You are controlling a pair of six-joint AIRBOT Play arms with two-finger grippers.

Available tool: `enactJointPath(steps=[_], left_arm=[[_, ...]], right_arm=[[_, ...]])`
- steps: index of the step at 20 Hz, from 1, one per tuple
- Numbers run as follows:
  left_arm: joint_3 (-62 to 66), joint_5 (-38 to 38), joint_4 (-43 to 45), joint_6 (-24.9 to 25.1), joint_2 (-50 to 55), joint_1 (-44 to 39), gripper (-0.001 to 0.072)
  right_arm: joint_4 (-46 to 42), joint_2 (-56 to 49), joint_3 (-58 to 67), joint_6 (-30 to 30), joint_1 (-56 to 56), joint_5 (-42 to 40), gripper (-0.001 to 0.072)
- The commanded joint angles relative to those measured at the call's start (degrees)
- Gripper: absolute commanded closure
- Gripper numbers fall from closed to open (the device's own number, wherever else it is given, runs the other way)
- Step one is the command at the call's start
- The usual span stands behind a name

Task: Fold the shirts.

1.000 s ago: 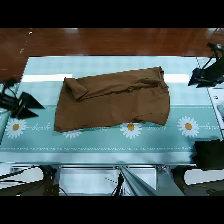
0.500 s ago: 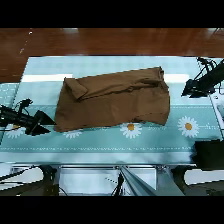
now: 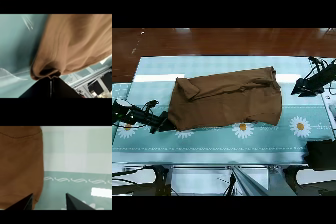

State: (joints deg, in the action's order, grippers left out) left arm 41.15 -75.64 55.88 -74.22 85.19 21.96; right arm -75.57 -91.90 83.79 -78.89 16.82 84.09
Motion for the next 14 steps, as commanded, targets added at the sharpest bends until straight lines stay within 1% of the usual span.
enactJointPath(steps=[1,3,5,9,12,14], left_arm=[[0.0,5.2,0.7,-0.2,0.8,-1.2,0.0688],[0.0,4.4,0.7,1.6,0.5,-1.3,0.0688],[0.0,4.0,0.7,3.3,-0.2,-1.3,0.0688],[0.0,4.1,0.7,4.7,-2.1,-1.2,0.0688],[0.0,4.0,0.7,4.8,-2.8,-1.3,0.0688],[0.0,4.0,0.7,4.8,-3.0,-1.3,0.0688]], right_arm=[[-0.5,0.1,-0.7,-0.9,1.2,0.9,0.0229],[-0.1,1.0,-3.9,-0.7,2.5,1.0,0.0229],[1.9,3.3,-9.5,0.0,4.0,-1.2,0.0229],[8.6,8.2,-22.2,1.7,4.9,-8.8,0.0218],[17.7,8.3,-29.6,4.6,4.9,-12.0,0.0218],[19.8,8.3,-33.5,4.7,4.9,-14.2,0.0220]])
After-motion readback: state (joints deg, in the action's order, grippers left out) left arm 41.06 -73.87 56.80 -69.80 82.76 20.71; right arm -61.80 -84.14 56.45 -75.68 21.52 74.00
